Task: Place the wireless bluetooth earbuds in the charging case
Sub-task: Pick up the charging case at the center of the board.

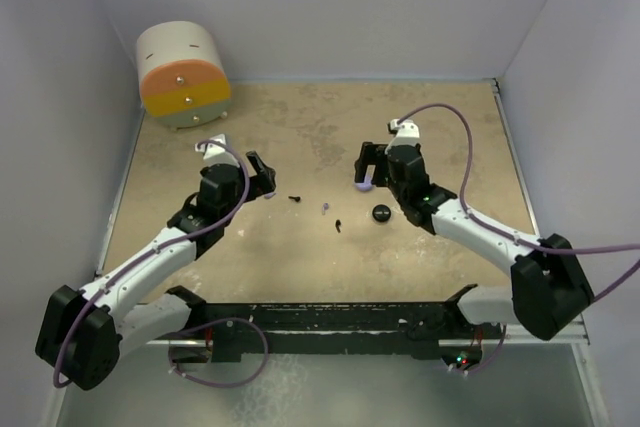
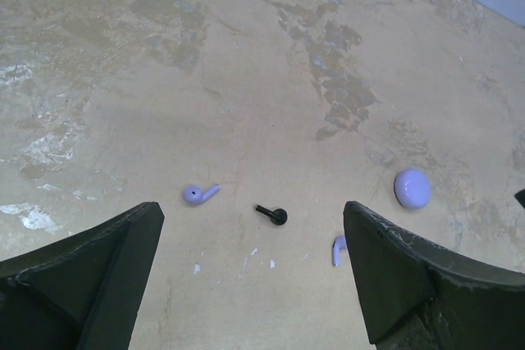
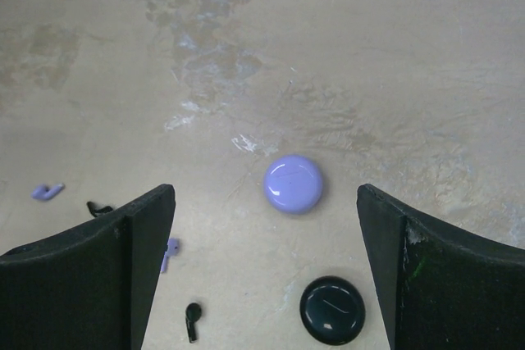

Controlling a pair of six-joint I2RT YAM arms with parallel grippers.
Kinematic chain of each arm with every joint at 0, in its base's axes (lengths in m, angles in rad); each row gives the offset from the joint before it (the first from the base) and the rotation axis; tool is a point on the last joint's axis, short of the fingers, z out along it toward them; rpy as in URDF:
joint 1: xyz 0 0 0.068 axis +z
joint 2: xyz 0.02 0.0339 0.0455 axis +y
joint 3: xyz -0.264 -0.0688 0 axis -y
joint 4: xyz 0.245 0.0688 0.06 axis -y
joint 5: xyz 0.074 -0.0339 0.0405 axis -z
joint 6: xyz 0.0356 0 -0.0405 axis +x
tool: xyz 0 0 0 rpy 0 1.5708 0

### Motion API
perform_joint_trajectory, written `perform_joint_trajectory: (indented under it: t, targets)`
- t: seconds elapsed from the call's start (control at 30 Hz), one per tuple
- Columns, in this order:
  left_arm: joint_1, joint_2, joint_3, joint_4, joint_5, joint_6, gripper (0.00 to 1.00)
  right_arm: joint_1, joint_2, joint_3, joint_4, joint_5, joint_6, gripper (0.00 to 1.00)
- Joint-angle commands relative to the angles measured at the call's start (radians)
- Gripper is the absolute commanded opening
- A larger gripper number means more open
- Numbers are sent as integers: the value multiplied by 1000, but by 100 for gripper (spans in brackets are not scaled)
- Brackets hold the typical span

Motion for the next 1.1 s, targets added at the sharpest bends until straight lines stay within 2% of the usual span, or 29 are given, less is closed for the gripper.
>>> perform_joint_trajectory:
  t: [0.0,0.1,0.33,0.57,1.07]
  targets:
    - [-19,2,29,53,-39,14,94,8,90,75,-50,71,14,94]
    - [-23,12,39,35,-47,26,98,17,171,115,-90,81,21,94]
    - [-30,12,42,25,-50,32,99,25,282,149,-109,85,23,95]
    - [-33,18,37,33,-47,31,99,24,401,250,-139,75,-4,95]
    - [-34,12,31,37,-59,44,99,23,491,267,-133,22,4,94]
